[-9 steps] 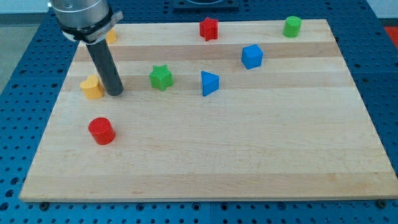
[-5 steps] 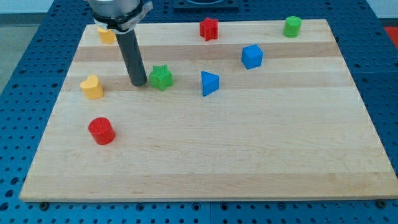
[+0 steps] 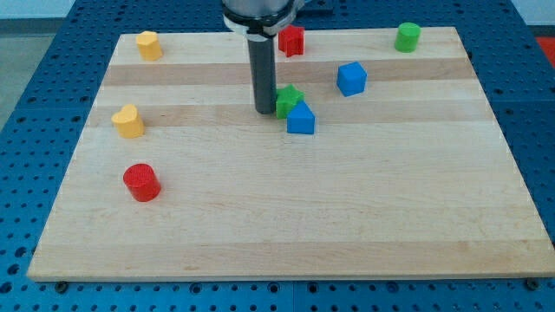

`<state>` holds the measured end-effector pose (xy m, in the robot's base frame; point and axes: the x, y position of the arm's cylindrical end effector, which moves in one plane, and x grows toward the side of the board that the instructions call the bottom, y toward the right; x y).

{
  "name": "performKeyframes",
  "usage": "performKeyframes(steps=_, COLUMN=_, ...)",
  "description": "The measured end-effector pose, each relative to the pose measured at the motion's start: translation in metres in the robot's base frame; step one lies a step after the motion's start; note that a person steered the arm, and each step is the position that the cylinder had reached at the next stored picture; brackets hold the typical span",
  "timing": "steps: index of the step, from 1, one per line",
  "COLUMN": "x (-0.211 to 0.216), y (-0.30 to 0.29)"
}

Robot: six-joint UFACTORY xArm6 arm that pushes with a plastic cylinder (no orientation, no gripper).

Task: Move the green star to the center right

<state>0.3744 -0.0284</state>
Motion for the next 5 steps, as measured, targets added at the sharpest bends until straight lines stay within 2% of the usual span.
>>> performKeyframes(steps=2, x=-0.003, y=0.019)
performKeyframes(steps=3, x=-0.003, y=0.071)
performKeyframes(steps=4, x=-0.004, y=0.090)
performKeyframes(steps=5, x=-0.008, y=0.090)
